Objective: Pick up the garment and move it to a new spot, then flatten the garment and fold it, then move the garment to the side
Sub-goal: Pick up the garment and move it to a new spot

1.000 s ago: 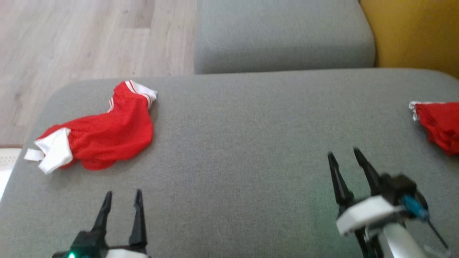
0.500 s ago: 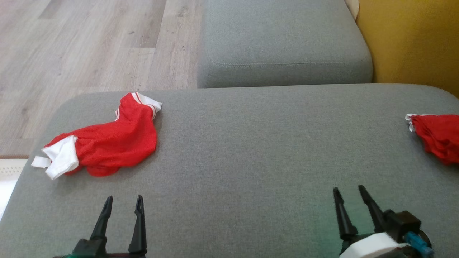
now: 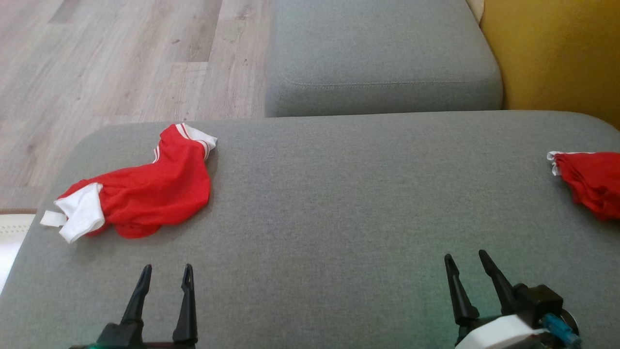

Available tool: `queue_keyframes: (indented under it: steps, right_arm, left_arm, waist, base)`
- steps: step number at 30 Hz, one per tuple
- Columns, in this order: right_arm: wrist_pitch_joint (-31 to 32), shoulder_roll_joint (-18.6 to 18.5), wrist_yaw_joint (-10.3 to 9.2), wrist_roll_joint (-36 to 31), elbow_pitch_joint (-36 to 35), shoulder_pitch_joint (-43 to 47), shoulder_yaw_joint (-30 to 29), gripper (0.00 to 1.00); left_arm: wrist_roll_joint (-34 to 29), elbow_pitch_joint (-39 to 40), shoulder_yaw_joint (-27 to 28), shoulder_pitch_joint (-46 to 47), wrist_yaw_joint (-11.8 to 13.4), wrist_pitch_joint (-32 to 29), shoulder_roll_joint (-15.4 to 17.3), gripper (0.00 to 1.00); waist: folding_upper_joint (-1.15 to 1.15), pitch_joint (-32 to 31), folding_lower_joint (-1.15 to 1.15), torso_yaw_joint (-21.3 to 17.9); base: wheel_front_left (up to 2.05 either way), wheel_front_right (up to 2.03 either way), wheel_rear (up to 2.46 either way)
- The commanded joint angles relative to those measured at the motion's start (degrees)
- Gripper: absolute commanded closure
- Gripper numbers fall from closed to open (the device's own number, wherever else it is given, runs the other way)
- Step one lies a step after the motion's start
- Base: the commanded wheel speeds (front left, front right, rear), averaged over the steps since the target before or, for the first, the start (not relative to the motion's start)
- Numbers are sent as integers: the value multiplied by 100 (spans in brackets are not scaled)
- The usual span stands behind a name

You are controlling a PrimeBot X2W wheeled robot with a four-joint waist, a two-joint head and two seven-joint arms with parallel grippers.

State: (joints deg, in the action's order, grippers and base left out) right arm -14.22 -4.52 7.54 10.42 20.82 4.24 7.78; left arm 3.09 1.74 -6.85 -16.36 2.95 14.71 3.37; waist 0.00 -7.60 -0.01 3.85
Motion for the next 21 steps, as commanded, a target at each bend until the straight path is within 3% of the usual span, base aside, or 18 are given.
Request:
queue_keyframes:
  steps: [1, 21]
  right_arm:
    - [-77, -28, -5, -51, -208, -207, 136, 0]
    - [-78, -12, -5, -94, -185, -165, 108, 0]
  left_arm:
    - [-59, 193, 202, 257, -28, 29, -48, 0]
    - [-115, 143, 148, 314, -26, 29, -49, 0]
  waist:
    - [0, 0, 1, -3]
    - [0, 26, 1, -43]
  base:
    - [0, 0, 0]
    - [0, 0, 0]
